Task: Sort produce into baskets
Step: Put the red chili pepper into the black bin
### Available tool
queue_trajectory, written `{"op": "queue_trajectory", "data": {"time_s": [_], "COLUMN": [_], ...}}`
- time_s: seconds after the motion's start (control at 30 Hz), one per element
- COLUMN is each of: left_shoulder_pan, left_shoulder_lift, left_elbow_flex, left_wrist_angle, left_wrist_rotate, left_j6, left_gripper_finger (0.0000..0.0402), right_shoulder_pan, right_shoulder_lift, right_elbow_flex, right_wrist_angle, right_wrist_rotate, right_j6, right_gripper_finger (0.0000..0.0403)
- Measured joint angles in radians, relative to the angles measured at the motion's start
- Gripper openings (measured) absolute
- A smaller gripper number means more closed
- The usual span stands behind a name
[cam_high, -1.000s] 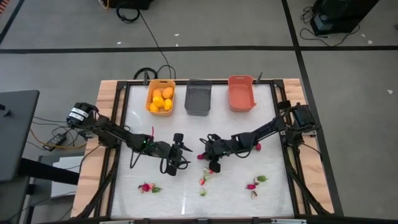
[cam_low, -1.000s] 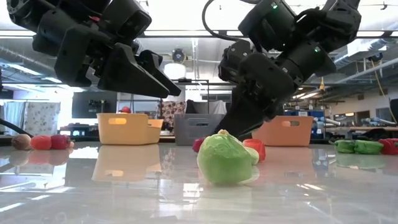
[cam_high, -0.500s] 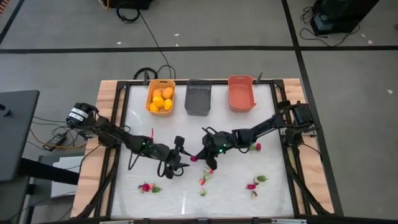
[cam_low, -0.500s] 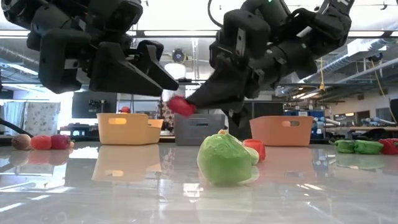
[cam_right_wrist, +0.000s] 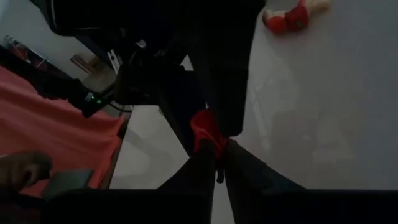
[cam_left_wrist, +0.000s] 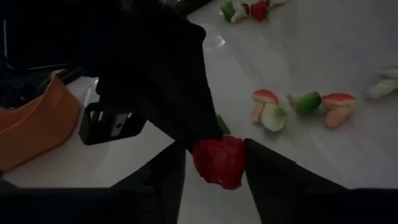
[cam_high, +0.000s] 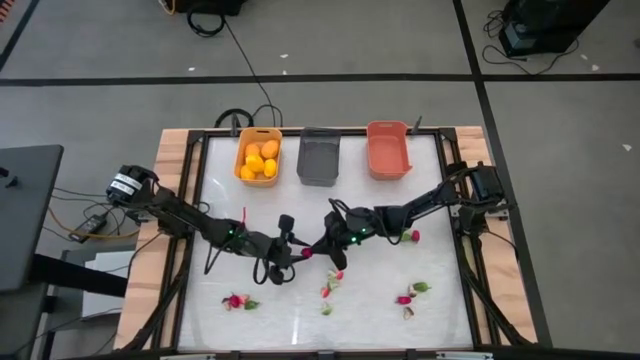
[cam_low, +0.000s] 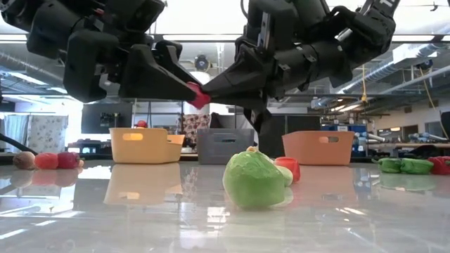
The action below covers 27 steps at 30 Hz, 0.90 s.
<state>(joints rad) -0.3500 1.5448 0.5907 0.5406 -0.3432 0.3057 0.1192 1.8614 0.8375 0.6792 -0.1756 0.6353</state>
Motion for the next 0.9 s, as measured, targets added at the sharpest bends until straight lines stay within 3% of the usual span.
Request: {"op": "queue_trajectory", "data": {"time_s": [0.2, 0.33, 0.4, 0.53, 0.73, 0.9], "left_shoulder_pan": [-0.001, 0.005, 0.028, 0.088, 0.28, 0.5], "left_shoulder_lift": [0.0, -0.006, -0.019, -0.039, -0.06, -0.059], "left_elbow_flex": [0.0, 0.0, 0.004, 0.023, 0.082, 0.176], "left_wrist_angle": [0.0, -0.004, 0.003, -0.02, -0.143, -0.233], "left_wrist_rotate": [-0.037, -0.135, -0.184, -0.18, -0.165, -0.008], "left_j6": [-0.028, -0.029, -0.051, -0.1, -0.102, -0.088], "left_gripper_finger": [0.0101, 0.0088, 0.0087, 0.0086, 0.0086, 0.0085], "right_shoulder_pan": [-0.001, 0.002, 0.012, 0.03, 0.046, 0.048], "right_shoulder_lift": [0.0, -0.003, -0.002, -0.001, -0.001, -0.001], "right_elbow_flex": [0.0, 0.001, 0.0, -0.01, -0.019, -0.02], "right_wrist_angle": [0.002, -0.078, -0.198, -0.362, -0.357, -0.359], "right_wrist_rotate": [0.009, 0.043, 0.11, 0.298, 0.358, 0.358], "right_j6": [-0.007, -0.032, -0.029, -0.026, -0.032, -0.035], "right_gripper_finger": [0.0093, 0.0118, 0.0123, 0.0126, 0.0126, 0.0126]}}
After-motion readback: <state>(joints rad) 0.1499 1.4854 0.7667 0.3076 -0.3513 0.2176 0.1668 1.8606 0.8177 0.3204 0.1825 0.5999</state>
